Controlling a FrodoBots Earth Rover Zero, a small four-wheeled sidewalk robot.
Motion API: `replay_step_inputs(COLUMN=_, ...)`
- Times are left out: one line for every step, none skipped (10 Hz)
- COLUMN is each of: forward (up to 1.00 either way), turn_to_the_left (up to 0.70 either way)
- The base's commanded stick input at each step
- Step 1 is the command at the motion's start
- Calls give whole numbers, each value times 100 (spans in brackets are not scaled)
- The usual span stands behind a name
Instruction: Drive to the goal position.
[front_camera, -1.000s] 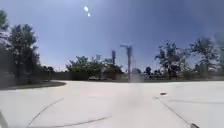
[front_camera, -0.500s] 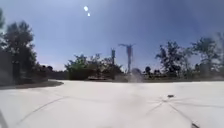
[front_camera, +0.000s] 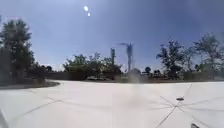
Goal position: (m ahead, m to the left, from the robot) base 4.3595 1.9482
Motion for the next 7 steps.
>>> replay_step_inputs(forward=70, turn_to_the_left=0)
replay_step_inputs(forward=70, turn_to_the_left=0)
replay_step_inputs(forward=70, turn_to_the_left=0)
replay_step_inputs(forward=70, turn_to_the_left=0)
replay_step_inputs(forward=70, turn_to_the_left=14)
replay_step_inputs(forward=70, turn_to_the_left=14)
replay_step_inputs(forward=70, turn_to_the_left=14)
